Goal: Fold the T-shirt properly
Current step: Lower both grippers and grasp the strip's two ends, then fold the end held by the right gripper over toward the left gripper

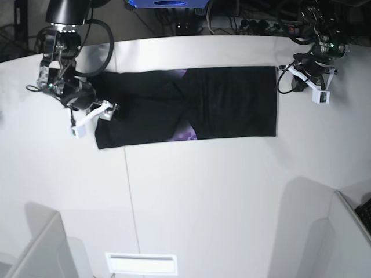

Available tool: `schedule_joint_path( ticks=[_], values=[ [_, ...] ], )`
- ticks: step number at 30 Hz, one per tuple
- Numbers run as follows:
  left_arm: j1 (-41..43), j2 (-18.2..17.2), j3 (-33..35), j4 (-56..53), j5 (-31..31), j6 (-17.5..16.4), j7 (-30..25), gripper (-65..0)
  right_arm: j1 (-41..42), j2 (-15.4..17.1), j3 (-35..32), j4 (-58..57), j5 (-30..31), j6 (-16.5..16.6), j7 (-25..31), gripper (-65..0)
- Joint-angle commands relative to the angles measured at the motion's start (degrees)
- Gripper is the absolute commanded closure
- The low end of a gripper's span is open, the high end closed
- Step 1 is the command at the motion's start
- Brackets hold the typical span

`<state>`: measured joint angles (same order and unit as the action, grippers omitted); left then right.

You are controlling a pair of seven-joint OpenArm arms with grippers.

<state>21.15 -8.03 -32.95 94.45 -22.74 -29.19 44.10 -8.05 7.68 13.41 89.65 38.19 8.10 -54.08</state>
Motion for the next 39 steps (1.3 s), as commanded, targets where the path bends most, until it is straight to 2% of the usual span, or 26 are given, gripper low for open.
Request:
schedule_joint_path(
  ticks=[1, 11, 17, 24, 29, 34, 39],
  values=[
    [0.0, -0.6, -0.2, 0.8, -0.3, -0.3, -0.5, 0.0, -0.3, 0.3, -0.3, -0.1, -0.4, -0.2, -2.0, -40.4],
    [-4.1, -0.6, 6.0, -2.0, 0.0, 0.0, -0.5, 0.0, 2.3, 0.6, -0.2, -3.2, -0.5, -0.2, -2.1, 0.0],
    [-6.9, -0.6, 10.0, -4.7, 0.0, 0.0, -0.3, 0.0, 2.9, 1.3, -0.4, -1.7, -0.7, -0.4, -2.6, 0.0],
    [-8.6, -0.7, 13.7, -4.8, 0.0, 0.2, -0.2, 0.0, 3.1, 1.8, -3.7, 8.2, -0.8, -0.8, -5.2, 0.0],
    [-8.8, -0.9, 18.1, -4.4, 0.0, 4.6, -0.2, 0.0, 2.9, 1.8, -7.3, 13.9, -0.8, -6.3, -6.6, 0.0],
    [-8.8, -0.9, 19.8, -4.4, 0.0, 4.9, -0.3, 0.0, 2.9, 1.5, -12.6, 20.1, -0.7, -9.5, -7.8, 0.0],
    [-8.8, -1.0, 19.5, -4.4, 0.0, 4.9, -0.3, 0.0, 3.2, 0.3, -17.8, 23.4, -0.5, -14.3, -8.3, 0.0]
  ],
)
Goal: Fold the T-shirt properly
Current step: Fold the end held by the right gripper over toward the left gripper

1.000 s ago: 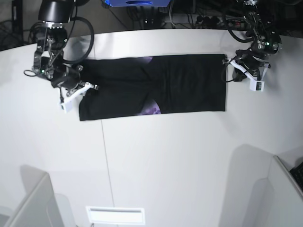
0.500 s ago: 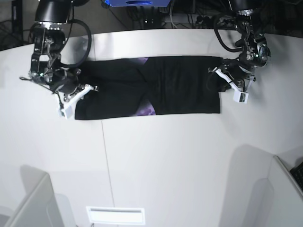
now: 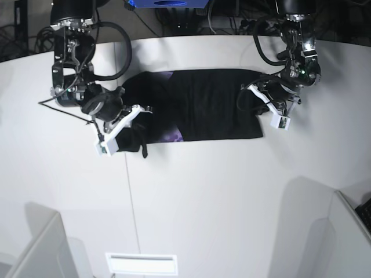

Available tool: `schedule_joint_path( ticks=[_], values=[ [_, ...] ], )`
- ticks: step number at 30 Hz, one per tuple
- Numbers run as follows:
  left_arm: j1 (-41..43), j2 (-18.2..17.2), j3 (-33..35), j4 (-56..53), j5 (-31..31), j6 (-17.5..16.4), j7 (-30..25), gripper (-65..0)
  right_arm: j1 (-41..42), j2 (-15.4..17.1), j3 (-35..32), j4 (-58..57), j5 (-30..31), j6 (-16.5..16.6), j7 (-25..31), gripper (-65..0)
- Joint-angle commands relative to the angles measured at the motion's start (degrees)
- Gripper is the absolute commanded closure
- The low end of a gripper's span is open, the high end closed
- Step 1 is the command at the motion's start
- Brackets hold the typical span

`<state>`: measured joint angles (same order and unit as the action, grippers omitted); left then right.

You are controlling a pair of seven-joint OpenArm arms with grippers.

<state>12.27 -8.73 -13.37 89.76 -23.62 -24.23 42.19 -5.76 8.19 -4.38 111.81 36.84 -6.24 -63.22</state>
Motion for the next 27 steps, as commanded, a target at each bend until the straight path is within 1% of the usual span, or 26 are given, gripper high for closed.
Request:
schedule_joint_path(
  ticks=[1, 3, 8, 15, 18, 22, 25, 27],
  values=[
    [0.1, -0.4, 0.0, 0.4, 0.9, -0.1, 1.6, 0.0, 1.1, -0.3, -0.8, 1.3, 0.8, -0.6, 0.7, 0.0],
    [0.1, -0.4, 0.0, 0.7, 0.9, -0.1, 1.7, 0.0, 1.1, -0.5, -3.0, 1.4, 0.9, -1.4, 1.0, 0.0],
    [0.9, -0.4, 0.4, 2.9, 0.9, 0.0, 1.7, 0.0, 1.1, -3.7, -5.8, 1.5, 0.9, -1.8, 1.0, 0.0],
    [2.5, -0.5, 0.0, 5.0, 0.9, 0.0, 1.7, 0.0, 0.6, -7.2, -8.7, 3.0, 0.9, -1.8, 1.0, 0.0],
    [3.1, -1.9, 0.5, 5.6, 0.9, 0.0, 1.7, 0.0, 0.6, -8.6, -10.2, 3.0, 0.9, -1.8, 1.1, 0.0],
    [3.3, -2.3, 0.0, 5.8, 0.9, 0.0, 1.7, 0.0, 0.6, -10.6, -11.9, 3.0, 0.9, -1.8, 1.1, 0.0],
    [3.4, -2.3, 0.0, 6.1, 0.9, 0.0, 1.7, 0.0, 0.7, -11.3, -12.9, 2.9, 0.7, -1.8, 1.6, 0.0],
    [3.4, -2.3, 0.0, 5.9, 0.9, 0.0, 1.7, 0.0, 0.7, -11.3, -14.1, 2.6, 0.7, -1.8, 3.3, 0.0]
  ],
)
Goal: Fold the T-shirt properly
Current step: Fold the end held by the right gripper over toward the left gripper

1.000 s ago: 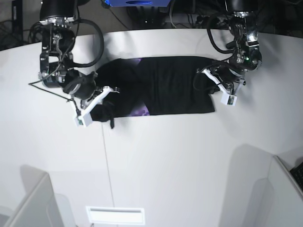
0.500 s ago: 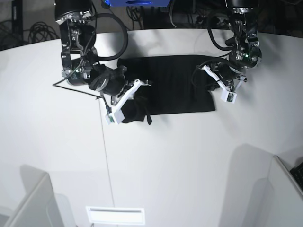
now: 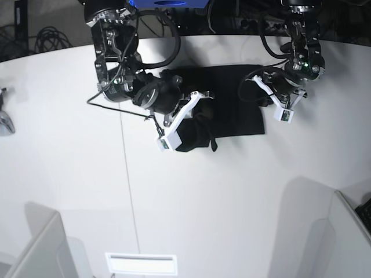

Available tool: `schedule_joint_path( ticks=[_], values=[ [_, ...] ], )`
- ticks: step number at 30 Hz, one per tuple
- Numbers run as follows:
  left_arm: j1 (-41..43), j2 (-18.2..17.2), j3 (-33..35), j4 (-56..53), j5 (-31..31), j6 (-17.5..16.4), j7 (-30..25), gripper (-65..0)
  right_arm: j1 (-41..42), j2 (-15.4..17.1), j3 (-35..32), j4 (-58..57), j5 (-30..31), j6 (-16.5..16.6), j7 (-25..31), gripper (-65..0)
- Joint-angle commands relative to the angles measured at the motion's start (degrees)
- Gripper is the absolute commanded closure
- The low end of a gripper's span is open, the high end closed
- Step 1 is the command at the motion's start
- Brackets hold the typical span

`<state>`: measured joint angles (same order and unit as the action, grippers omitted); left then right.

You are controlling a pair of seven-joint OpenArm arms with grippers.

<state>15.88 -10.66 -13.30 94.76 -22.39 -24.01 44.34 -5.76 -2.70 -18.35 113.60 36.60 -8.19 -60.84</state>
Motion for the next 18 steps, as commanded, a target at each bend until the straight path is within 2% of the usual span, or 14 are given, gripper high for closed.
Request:
schedule_joint_path(
  ticks=[1, 4, 11, 14, 18],
  values=[
    [-0.2, -0.4, -0.1, 0.9, -0.3, -0.2, -0.4, 0.0, 0.7, -0.3, -0.9, 0.8, 1.0, 0.1, 2.1, 0.0],
    [-0.2, -0.4, 0.2, 0.9, -0.3, -0.2, -0.4, 0.0, 0.5, 0.0, -2.4, 0.7, 1.0, 0.1, 4.4, 0.0],
    [-0.1, -0.4, 0.0, 1.0, -0.3, -0.2, -0.4, 0.0, 0.6, -0.1, -3.2, -0.4, 0.9, 0.4, 5.3, 0.0],
    [0.4, -0.4, 0.1, 1.0, -0.3, -0.2, -0.3, 0.0, 0.6, 0.2, -5.1, -1.0, 0.9, 0.4, 8.4, 0.0],
    [0.5, -0.2, 0.5, 1.0, -0.3, -0.2, -0.3, 0.0, 1.1, 0.2, -6.7, -3.0, 0.9, 0.4, 9.5, 0.0]
  ],
)
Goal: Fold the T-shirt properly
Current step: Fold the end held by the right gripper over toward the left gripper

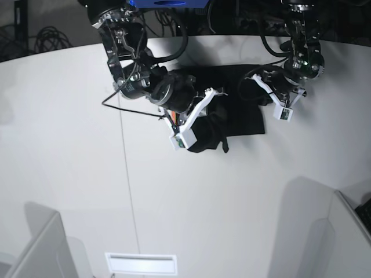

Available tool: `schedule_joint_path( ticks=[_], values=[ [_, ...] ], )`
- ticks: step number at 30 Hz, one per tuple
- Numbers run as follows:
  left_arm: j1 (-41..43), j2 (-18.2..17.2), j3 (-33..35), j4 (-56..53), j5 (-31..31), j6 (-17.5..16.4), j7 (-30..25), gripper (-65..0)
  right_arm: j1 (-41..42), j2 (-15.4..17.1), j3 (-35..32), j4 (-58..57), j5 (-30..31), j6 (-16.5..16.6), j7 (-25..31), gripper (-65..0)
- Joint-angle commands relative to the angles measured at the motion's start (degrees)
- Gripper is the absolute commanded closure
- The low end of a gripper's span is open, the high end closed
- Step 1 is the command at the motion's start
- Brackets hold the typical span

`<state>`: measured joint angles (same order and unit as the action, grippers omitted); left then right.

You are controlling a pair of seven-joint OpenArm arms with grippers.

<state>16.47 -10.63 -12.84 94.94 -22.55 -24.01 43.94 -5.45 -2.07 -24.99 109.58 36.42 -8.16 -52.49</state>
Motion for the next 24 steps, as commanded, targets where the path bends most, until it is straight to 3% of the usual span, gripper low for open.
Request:
schedule_joint_path(
  ticks=[1, 13, 24],
  values=[
    [-0.2, -0.2, 0.1, 0.8, -0.2, -0.2, 0.1, 0.0, 0.8, -0.4, 0.1, 1.0, 1.1, 0.4, 1.2, 0.0],
    [-3.4, 0.9, 3.7, -1.4, -0.2, -0.2, 0.1, 0.0, 3.6, 2.9, 2.9, 0.7, 1.1, 0.2, 0.8, 0.0],
    [-5.2, 2.1, 5.2, -0.6, -0.2, -0.1, 0.8, 0.0, 3.7, 3.0, 4.3, 0.6, 1.1, 0.2, 1.0, 0.0]
  ],
)
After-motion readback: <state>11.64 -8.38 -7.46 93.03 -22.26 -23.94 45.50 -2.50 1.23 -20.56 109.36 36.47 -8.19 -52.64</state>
